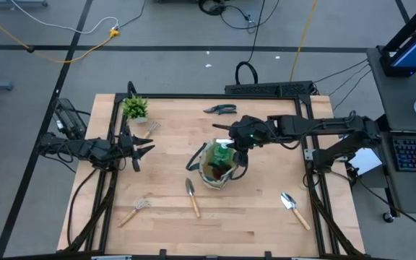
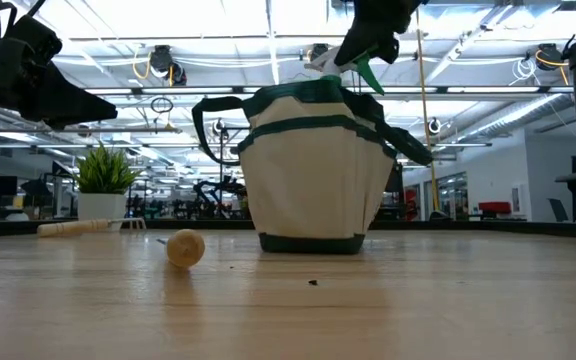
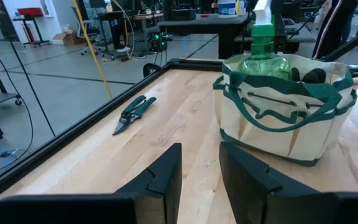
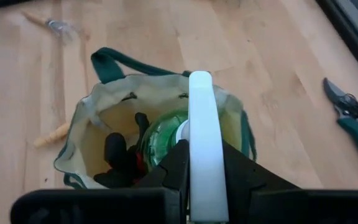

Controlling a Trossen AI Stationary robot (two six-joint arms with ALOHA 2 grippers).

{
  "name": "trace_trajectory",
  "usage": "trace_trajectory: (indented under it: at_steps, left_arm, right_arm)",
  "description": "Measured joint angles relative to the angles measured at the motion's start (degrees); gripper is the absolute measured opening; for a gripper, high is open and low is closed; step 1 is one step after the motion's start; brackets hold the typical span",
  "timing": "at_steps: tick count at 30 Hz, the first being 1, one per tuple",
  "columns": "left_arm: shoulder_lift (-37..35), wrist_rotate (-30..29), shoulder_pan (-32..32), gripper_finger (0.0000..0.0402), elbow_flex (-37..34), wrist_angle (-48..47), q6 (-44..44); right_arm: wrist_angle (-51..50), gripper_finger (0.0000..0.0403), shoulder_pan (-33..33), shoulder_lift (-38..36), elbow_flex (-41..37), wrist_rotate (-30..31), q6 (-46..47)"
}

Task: Pick & Place Garden tools in Gardening bag
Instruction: Put the green spray bottle into the gardening bag

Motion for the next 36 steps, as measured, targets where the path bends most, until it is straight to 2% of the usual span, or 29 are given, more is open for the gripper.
trace_trajectory:
  at_steps: [21, 27, 36]
  left_arm:
    - [0.01, -0.02, 0.0, 0.0113, 0.0, 0.0, -0.16]
    - [0.01, -0.02, -0.01, 0.0113, 0.0, 0.0, -0.11]
    - [0.01, 0.0, 0.02, 0.0113, 0.0, -0.02, -0.11]
  right_arm:
    - [-1.92, 0.0046, 0.0, 5.95, 0.06, -0.52, -7.04]
    - [-2.39, 0.0047, 0.03, 6.63, 0.0, 1.44, -8.18]
    - [-5.02, 0.0094, 0.0, 6.86, -0.21, 2.57, -11.17]
